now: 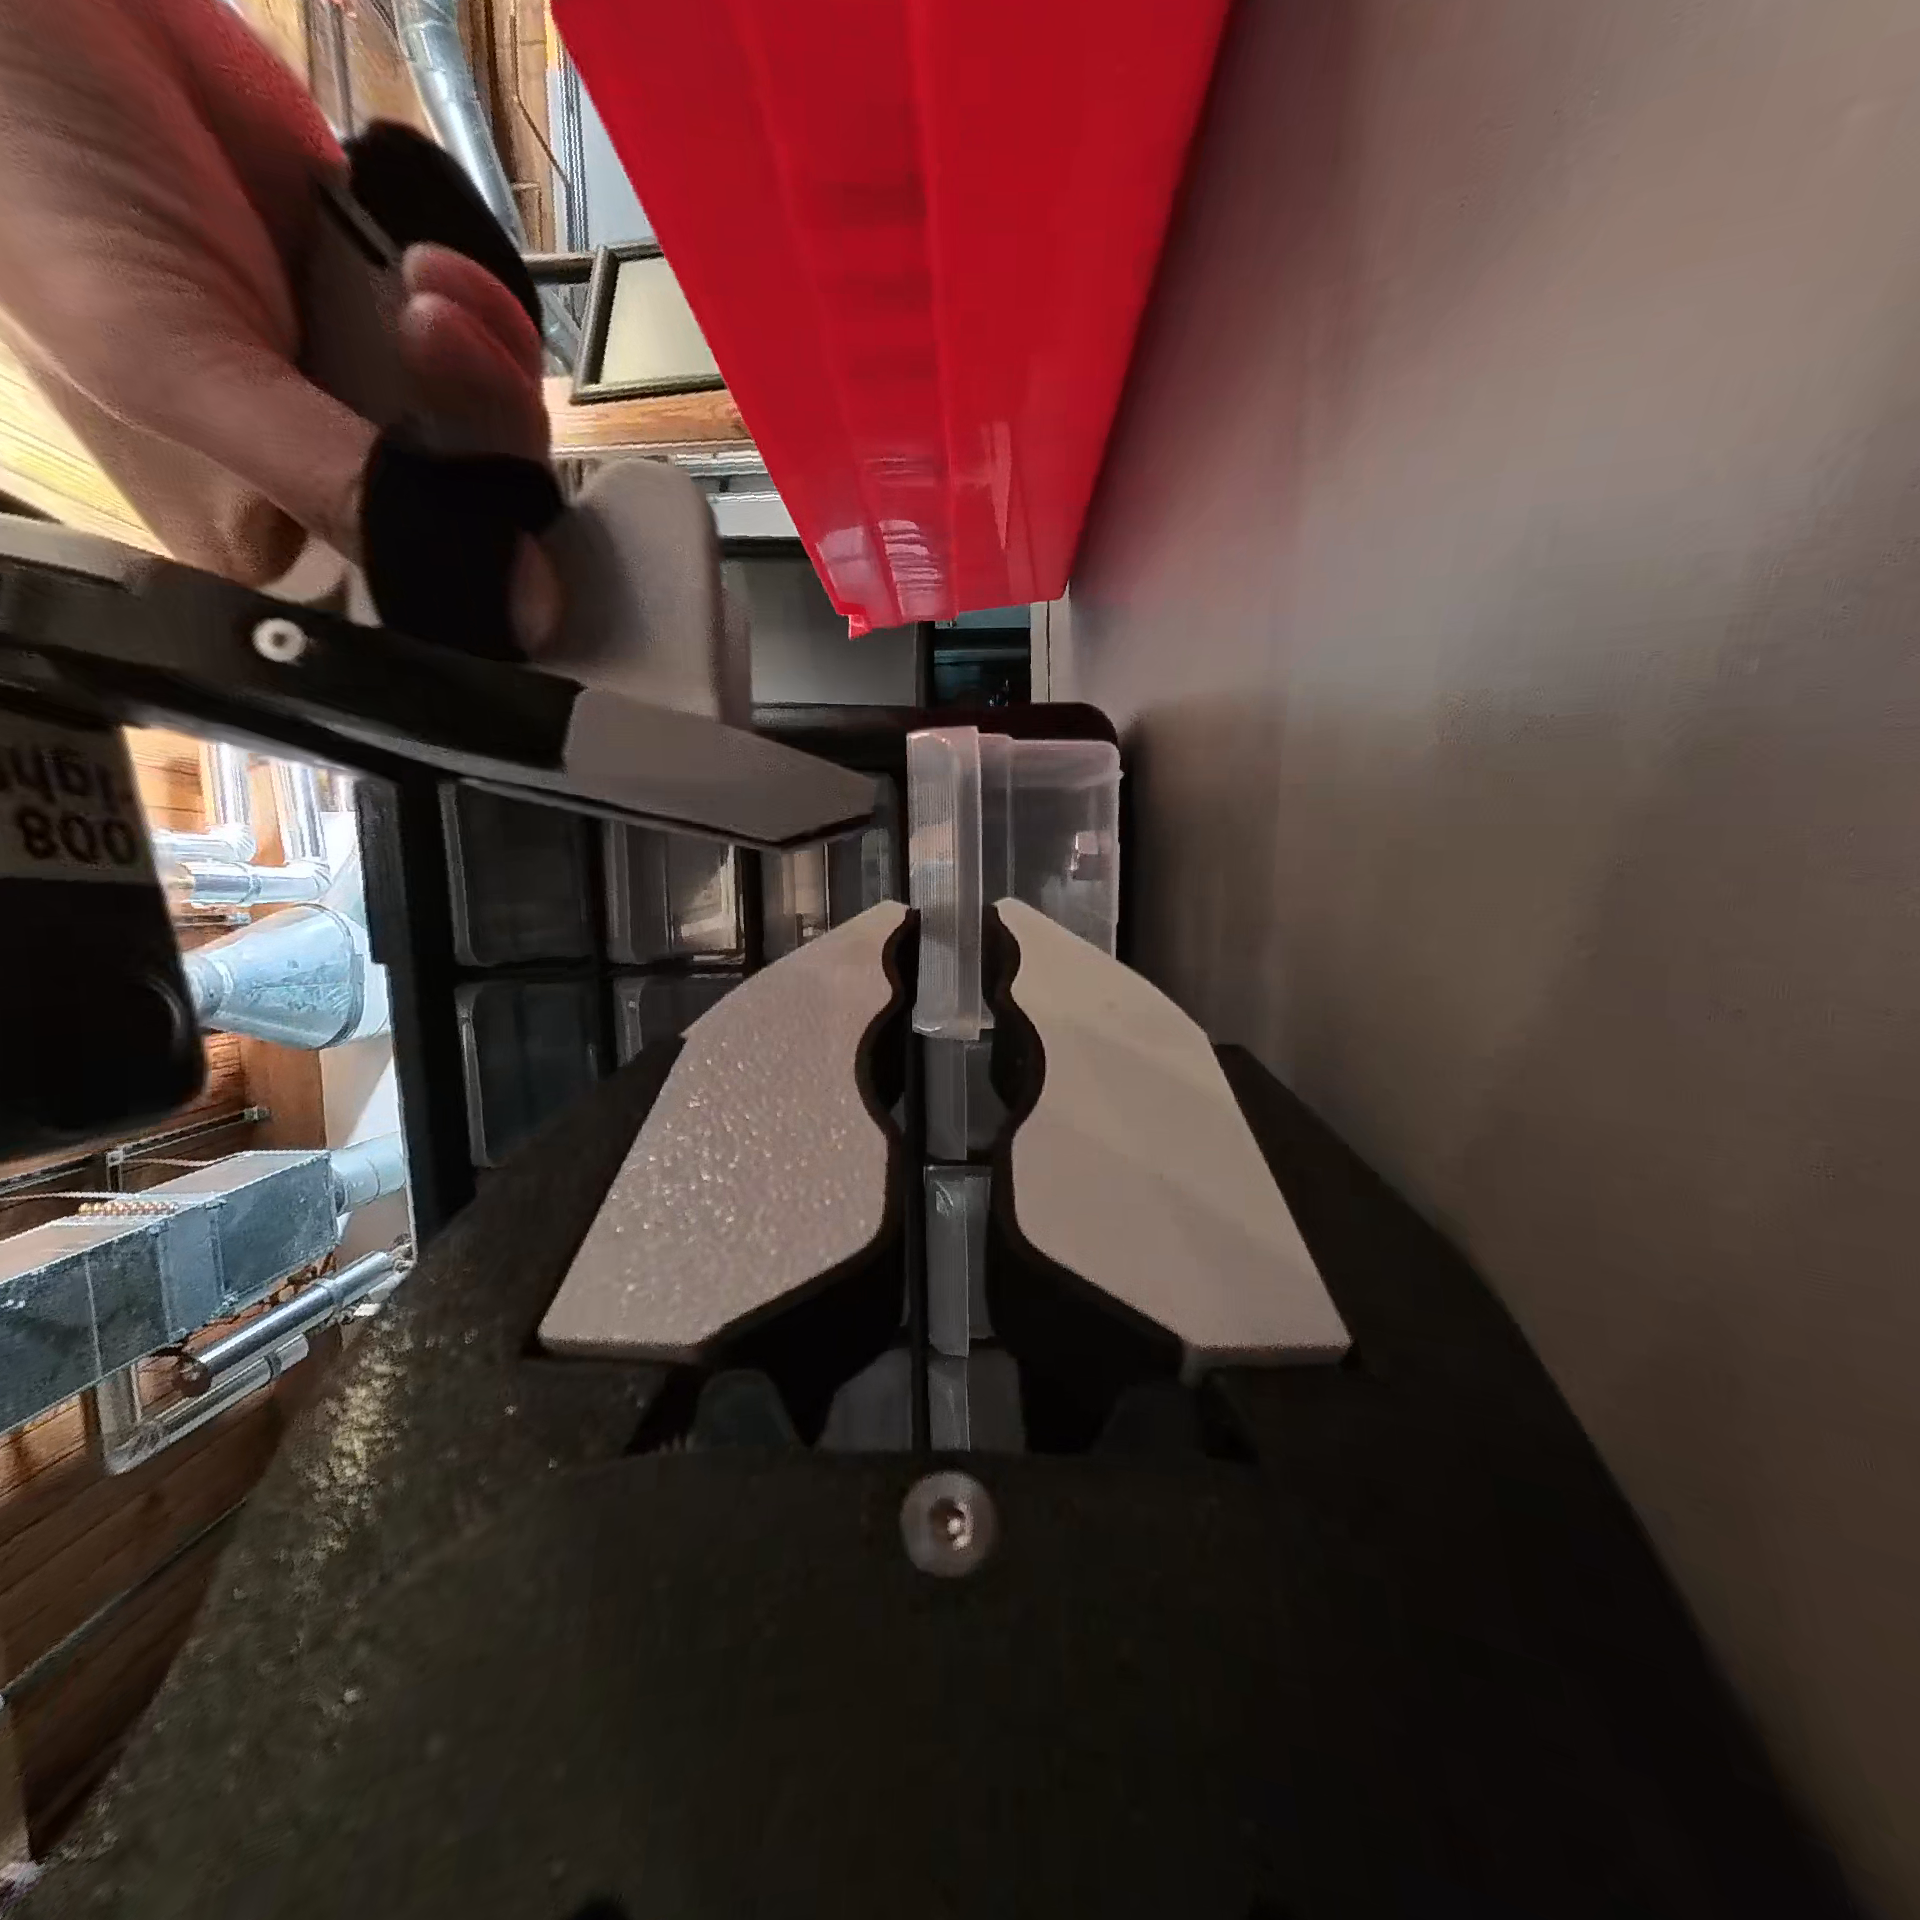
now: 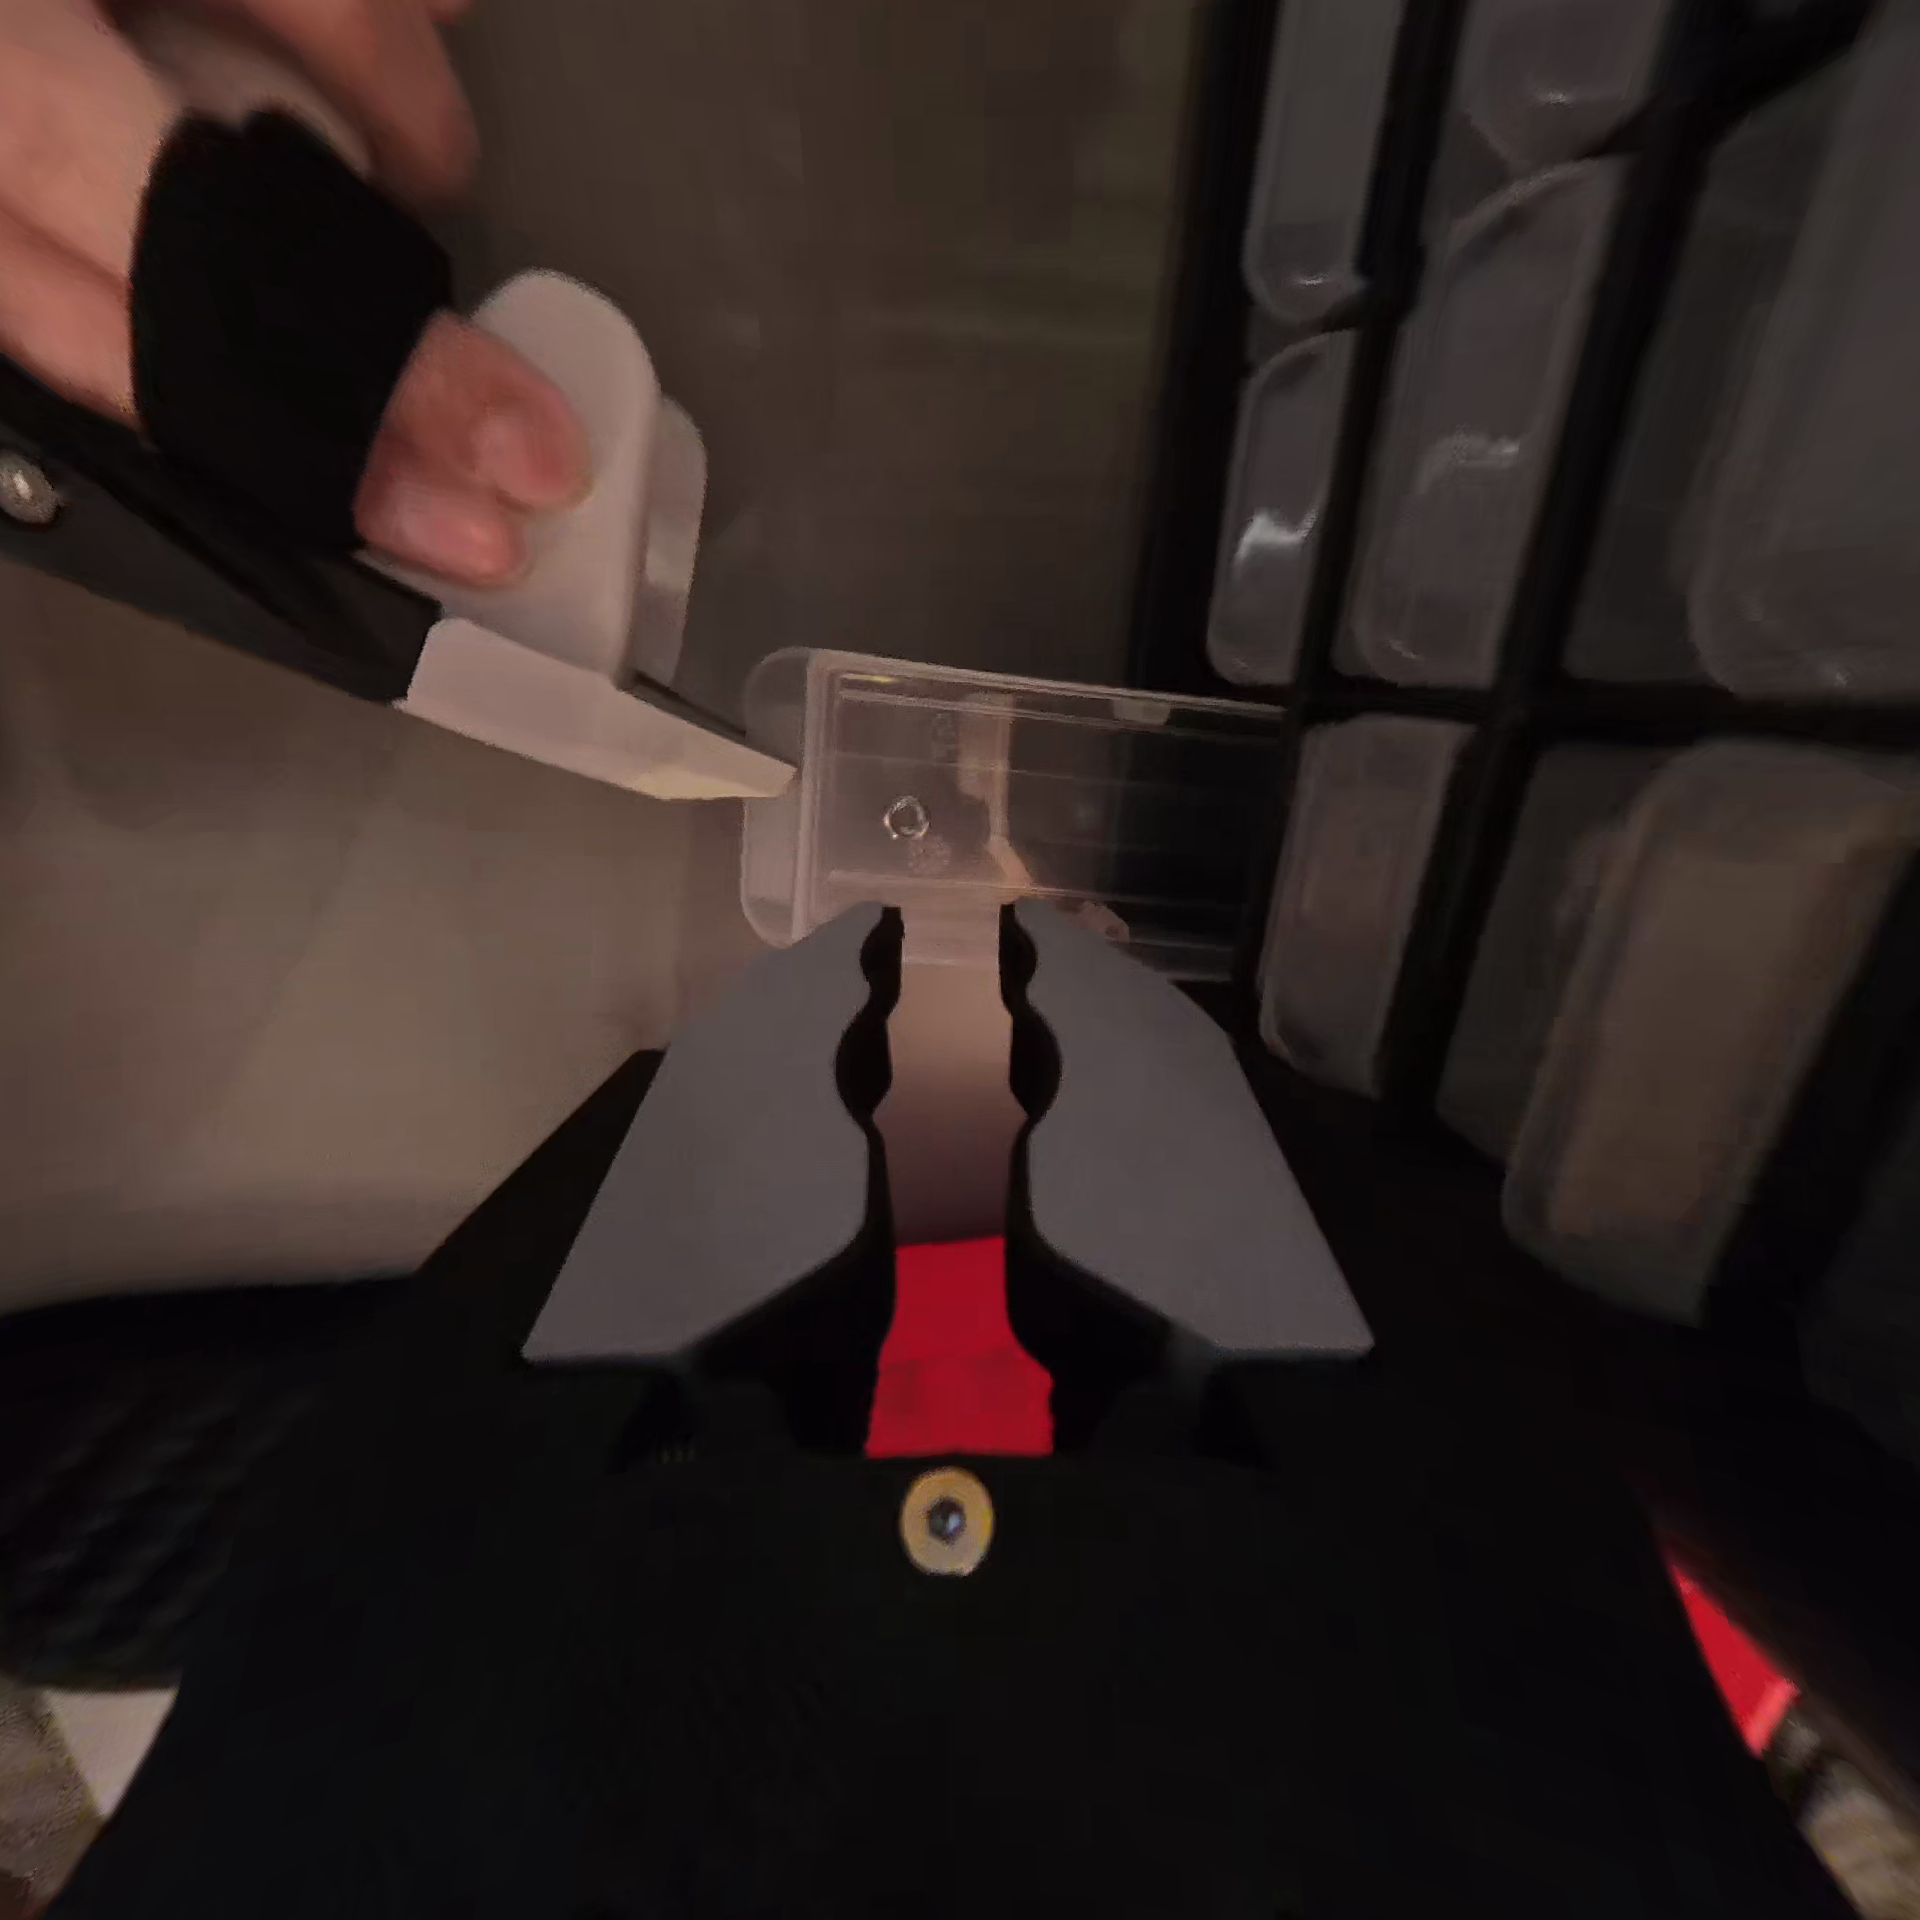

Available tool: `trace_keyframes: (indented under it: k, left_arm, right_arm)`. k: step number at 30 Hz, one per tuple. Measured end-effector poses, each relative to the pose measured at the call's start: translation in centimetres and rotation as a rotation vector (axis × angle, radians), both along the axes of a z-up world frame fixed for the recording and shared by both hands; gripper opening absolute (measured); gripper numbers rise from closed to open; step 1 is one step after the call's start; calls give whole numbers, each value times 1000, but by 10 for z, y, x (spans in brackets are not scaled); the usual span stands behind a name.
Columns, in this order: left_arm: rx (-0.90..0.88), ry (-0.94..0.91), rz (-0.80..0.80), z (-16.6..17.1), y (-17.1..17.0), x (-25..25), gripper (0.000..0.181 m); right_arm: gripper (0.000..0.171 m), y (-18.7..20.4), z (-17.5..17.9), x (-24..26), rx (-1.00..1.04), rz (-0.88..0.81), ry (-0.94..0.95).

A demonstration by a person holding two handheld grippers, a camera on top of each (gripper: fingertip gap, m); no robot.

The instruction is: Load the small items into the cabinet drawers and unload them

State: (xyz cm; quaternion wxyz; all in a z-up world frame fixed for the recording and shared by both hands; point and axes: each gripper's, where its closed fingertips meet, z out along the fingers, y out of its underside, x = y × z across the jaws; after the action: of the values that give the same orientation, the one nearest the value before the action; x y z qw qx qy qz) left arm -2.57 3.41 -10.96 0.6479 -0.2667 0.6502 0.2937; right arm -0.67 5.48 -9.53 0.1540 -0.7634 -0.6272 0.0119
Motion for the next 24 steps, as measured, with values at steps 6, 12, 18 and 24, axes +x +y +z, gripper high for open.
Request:
trace_keyframes:
  k: [6,12,18,24]
  left_arm:
    - [-22,2,2,-2,-2,0,11]
    - [-66,-10,-11,-2,-8,-1,11]
    - [-110,-24,-9,-2,-11,-3,11]
    - [-135,-31,-20,-3,-17,-3,12]
  right_arm:
    - [12,4,-4,-13,-38,160,-26]
    - [12,-3,-7,-18,-72,287,-64]
    - [15,-13,-19,-15,-141,349,-125]
    - [20,-13,-27,-13,-160,387,-164]
